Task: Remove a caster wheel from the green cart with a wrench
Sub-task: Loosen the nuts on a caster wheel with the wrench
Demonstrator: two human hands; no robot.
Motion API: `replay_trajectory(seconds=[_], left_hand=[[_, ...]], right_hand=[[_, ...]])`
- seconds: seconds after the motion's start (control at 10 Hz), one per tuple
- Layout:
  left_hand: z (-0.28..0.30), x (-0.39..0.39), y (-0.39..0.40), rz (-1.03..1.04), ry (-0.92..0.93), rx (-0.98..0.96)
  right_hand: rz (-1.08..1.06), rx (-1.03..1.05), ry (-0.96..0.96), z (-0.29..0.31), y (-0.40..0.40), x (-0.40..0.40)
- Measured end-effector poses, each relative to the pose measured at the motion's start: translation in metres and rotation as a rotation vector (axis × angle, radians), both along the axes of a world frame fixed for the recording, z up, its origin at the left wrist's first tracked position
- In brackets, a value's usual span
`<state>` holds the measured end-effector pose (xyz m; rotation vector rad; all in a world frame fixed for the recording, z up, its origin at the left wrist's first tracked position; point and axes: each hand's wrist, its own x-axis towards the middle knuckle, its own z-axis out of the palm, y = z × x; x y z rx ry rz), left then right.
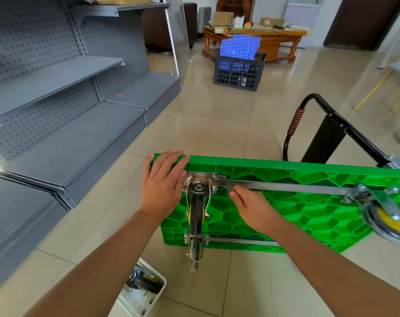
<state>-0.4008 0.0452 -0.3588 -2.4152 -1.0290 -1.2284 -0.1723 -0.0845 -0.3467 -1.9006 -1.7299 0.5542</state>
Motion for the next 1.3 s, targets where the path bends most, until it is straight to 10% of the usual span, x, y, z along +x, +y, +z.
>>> replay_trajectory(seconds=[1.0, 1.3], left_hand=[[-0.001, 0.001, 0.001, -0.001, -0.017, -0.016], [0.0, 0.001, 0.0, -0.003, -0.018, -0.021]], right_hand=[[-0.145, -0.03, 0.568, -0.025, 0.014, -0.03], [-0.178, 0.016, 0.299, -0.021, 0.016, -0.028]])
